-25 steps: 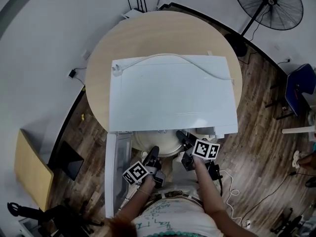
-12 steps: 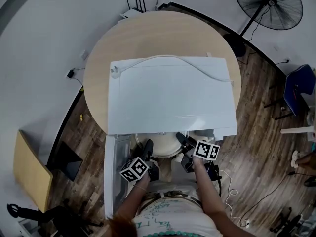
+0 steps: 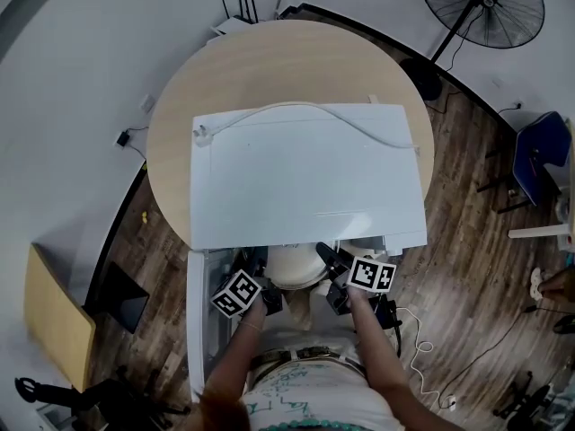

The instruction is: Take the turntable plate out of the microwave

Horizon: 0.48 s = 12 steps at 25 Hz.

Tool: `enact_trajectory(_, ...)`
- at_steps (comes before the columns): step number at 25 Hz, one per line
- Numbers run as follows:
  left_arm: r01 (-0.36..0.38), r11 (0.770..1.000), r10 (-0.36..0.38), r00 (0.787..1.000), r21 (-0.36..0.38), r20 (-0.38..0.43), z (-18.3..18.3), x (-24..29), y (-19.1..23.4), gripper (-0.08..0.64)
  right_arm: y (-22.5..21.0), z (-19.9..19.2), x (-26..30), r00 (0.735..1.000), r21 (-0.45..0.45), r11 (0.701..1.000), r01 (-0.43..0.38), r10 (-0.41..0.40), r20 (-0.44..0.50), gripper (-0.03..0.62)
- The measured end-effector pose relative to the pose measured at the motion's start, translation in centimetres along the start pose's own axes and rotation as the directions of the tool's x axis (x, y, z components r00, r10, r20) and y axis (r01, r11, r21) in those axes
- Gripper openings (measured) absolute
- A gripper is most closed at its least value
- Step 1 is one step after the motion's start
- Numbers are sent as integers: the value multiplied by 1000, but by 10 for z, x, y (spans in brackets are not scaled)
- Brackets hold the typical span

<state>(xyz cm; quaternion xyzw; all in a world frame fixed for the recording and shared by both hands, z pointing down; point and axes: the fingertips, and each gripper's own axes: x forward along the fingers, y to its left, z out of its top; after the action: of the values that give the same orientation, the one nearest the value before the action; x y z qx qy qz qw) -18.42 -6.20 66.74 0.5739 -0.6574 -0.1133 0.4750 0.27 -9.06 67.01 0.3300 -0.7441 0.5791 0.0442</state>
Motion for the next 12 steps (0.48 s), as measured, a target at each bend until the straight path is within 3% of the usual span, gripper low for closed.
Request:
enact_trajectory(5, 9, 999, -8, 1000, -54, 24, -1, -5, 0, 174, 3, 2, -2, 999, -22, 999, -38, 38, 11, 94)
enact_trajectory(12, 41, 990, -34, 998, -134, 55, -9, -25, -3, 130, 9, 2, -10, 997, -40, 996, -78, 78, 3, 84)
